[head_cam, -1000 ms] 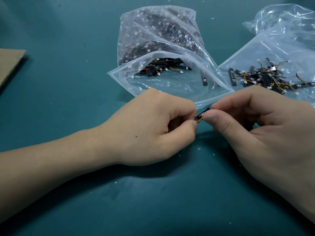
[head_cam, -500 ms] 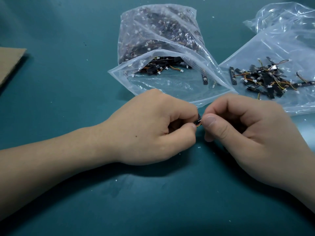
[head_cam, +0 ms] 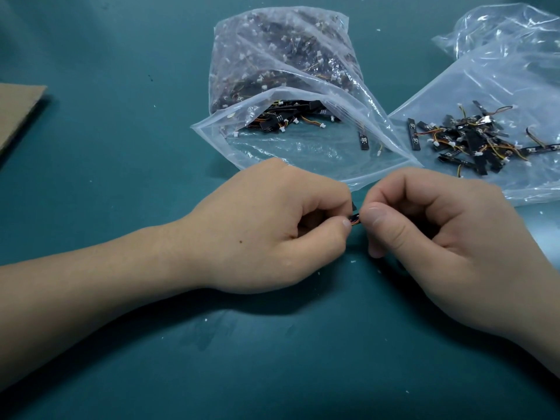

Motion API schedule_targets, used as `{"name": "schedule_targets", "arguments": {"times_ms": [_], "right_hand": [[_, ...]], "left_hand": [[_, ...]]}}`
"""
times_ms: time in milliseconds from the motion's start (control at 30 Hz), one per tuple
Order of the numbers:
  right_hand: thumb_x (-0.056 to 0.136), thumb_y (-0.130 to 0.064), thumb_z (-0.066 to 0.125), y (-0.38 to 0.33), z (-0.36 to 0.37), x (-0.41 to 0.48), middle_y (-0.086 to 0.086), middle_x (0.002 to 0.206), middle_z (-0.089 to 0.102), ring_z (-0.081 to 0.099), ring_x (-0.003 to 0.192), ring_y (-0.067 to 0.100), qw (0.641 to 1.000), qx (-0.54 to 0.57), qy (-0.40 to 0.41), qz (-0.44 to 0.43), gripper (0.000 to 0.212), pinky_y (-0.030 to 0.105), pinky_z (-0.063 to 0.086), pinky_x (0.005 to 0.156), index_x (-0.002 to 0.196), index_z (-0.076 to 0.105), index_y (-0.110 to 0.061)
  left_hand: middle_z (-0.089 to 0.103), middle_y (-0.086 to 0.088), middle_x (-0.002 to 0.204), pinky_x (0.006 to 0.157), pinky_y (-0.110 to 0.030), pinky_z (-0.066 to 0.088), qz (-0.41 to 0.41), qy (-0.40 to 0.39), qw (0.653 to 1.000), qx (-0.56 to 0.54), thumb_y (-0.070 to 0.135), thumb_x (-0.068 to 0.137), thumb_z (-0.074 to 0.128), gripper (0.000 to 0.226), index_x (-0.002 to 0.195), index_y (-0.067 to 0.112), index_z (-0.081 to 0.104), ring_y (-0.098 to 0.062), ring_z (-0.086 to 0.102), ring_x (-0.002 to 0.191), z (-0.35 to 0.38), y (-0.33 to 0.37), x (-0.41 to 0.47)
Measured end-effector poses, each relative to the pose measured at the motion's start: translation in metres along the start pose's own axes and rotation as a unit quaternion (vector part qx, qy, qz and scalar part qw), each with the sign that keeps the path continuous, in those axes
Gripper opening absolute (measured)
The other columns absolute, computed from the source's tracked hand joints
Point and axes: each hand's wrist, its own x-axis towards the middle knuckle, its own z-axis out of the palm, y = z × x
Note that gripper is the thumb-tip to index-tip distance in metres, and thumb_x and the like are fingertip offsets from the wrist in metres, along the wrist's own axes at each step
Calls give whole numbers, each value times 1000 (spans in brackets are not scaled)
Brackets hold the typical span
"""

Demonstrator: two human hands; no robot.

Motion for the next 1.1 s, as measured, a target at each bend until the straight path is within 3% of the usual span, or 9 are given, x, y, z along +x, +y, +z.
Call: {"name": "schedule_targets", "arguments": {"times_ms": [400, 600, 1100], "right_hand": [[93, -46, 57, 1, 0, 1, -8, 68, 69, 58, 53, 15, 999, 44, -14, 12, 17, 16, 42, 51, 89, 65, -32], [96, -41, 55, -1, -1, 0, -11, 69, 69, 58, 54, 8, 1000, -1, -10, 0, 15, 6, 37, 53, 85, 61, -32], [96, -42, 56, -1, 0, 0, -10, 69, 68, 60, 54, 11, 1000, 1, 16, -1, 16, 10, 39, 53, 85, 62, -32]], "left_hand": [[41, 7, 51, 51, -23, 32, -1, 3, 1000, -6, 24, 90, 57, 26, 66, 26, 47, -12, 42, 50, 1, 0, 0], [43, 8, 51, 51, -24, 33, -2, 4, 1000, 9, 25, 90, 58, 24, 67, 25, 51, -12, 43, 51, 1, 0, 1], [46, 7, 52, 51, -23, 35, -6, 9, 1000, -7, 25, 92, 57, 23, 70, 28, 52, -12, 46, 52, 0, 1, 1]]}}
